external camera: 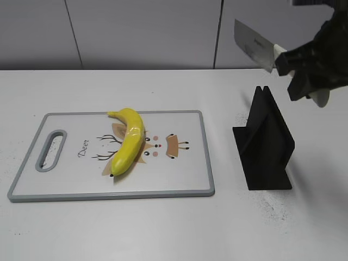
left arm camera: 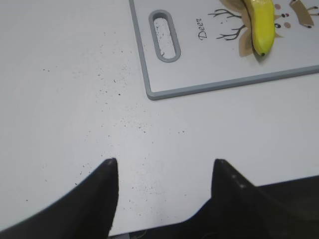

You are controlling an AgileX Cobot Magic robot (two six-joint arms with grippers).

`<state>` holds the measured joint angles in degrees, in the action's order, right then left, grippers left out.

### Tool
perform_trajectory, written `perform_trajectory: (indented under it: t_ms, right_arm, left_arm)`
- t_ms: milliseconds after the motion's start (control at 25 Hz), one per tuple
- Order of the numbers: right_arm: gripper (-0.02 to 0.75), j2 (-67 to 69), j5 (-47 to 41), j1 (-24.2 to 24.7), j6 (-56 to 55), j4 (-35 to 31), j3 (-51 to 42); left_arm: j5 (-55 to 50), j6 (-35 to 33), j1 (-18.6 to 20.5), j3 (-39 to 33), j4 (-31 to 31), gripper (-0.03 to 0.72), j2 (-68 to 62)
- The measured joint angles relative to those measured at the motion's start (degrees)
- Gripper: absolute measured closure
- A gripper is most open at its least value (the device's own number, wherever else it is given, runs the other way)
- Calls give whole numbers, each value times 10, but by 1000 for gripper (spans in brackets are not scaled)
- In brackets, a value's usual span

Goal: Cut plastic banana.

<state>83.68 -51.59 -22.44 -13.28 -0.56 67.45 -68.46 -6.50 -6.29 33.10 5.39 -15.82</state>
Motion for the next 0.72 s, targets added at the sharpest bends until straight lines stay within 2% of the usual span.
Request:
perform_trajectory:
  t_ms: [200, 360, 560, 720]
  right_arm:
    - [577, -26, 37, 0, -22, 0, -73]
    - [577, -28, 40, 0, -39, 0, -96]
    - [577, -29, 45, 0, -66, 0, -97]
    - [577, -30, 47, 0, -80, -1, -97]
  left_arm:
    - [17, 13, 0, -41, -12, 122, 92]
    - [62, 14, 0, -46, -25, 122, 151]
    - [76, 15, 0, -46, -60, 127, 150]
    - [67, 15, 0, -54, -33, 136, 150]
